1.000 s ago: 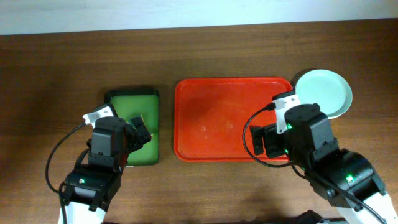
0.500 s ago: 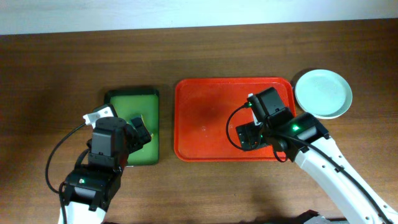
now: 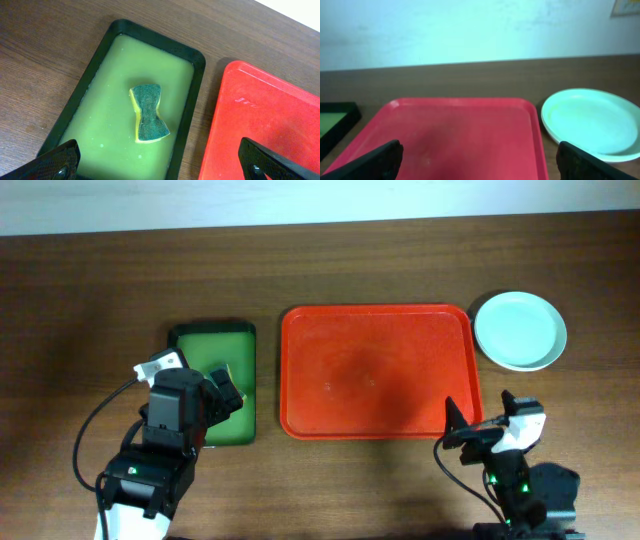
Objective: Clean dirty plates on tray and stack at the side
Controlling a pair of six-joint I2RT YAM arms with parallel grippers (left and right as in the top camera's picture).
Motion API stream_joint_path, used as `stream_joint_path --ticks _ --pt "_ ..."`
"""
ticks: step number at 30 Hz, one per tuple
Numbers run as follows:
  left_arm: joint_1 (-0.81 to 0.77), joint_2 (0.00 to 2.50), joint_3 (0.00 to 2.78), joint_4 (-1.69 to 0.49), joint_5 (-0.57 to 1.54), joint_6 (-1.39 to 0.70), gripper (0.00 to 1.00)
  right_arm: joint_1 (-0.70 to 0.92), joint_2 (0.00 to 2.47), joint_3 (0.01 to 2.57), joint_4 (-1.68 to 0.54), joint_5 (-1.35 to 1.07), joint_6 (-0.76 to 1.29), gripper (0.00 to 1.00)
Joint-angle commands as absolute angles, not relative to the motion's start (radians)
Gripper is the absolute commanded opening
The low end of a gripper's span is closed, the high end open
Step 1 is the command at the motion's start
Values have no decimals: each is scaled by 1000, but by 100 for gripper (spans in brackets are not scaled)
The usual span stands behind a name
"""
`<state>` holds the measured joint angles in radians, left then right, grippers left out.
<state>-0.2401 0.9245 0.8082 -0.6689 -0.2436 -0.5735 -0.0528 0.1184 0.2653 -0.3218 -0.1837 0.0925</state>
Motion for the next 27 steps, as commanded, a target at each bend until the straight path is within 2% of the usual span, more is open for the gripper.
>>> stream_joint_path --ticks 1,8,14,17,27 --pt "-242 921 805 -670 -251 -583 99 -59 51 199 -255 -194 83 98" --pt "-242 921 805 -670 -251 -583 99 -44 3 7 44 -182 86 98" --pt "-242 921 805 -670 -251 -583 99 109 3 6 46 13 84 99" --pt "-242 921 805 -670 -251 -583 99 105 3 6 176 5 56 98" --pt "-242 921 805 -670 -251 -583 100 70 3 6 -81 9 60 99"
